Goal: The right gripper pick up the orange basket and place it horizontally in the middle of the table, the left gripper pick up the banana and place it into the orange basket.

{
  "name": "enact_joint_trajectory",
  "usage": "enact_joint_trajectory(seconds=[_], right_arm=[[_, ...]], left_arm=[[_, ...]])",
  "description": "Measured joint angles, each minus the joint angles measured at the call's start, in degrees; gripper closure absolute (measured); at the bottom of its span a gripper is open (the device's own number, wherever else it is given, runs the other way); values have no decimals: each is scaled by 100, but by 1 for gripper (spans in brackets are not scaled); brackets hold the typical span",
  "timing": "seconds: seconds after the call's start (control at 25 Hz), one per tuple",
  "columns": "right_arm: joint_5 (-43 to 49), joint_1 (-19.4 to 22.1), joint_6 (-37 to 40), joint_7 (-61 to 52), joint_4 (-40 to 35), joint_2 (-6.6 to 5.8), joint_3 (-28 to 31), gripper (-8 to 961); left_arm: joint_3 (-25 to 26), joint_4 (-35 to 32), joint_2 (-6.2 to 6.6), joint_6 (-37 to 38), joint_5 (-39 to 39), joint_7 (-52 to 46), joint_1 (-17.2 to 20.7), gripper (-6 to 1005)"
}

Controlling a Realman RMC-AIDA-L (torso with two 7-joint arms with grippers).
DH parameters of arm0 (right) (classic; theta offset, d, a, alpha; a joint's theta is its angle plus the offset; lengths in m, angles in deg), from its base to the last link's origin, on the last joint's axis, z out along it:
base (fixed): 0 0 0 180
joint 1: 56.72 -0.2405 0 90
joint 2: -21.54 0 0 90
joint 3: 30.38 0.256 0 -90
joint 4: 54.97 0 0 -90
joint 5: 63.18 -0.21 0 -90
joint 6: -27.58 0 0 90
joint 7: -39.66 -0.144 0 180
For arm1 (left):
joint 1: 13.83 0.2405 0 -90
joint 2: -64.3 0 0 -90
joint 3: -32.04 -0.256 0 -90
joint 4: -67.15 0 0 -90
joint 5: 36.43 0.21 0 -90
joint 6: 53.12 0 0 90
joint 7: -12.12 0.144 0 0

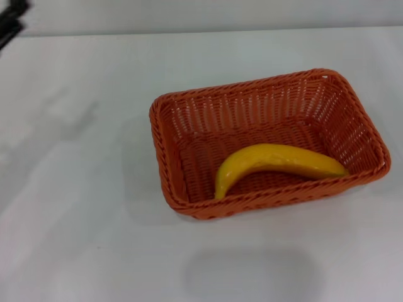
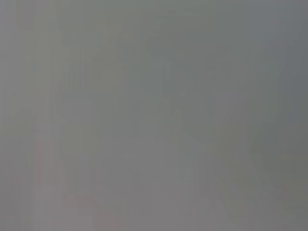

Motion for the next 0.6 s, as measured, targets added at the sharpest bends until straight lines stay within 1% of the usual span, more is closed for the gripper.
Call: enact_joint_trajectory(seconds=[0.12,0.24,0.4,0.6], right_arm=[[-85,15,-20,319,391,1,7,97],[-129,3,-26,632,734,3,107,97],[-172,-47,-146,975,1045,7,305,97],[-290,-92,-76,1011,1140,13,359,97]], left_arm=[[494,-925,4,-622,-405,445,-32,184],[888,-1574,9,-914,-514,754,-85,184],[981,-2019,10,-1068,-921,967,-82,184],[984,-2170,11,-1099,-1111,1183,-104,188]])
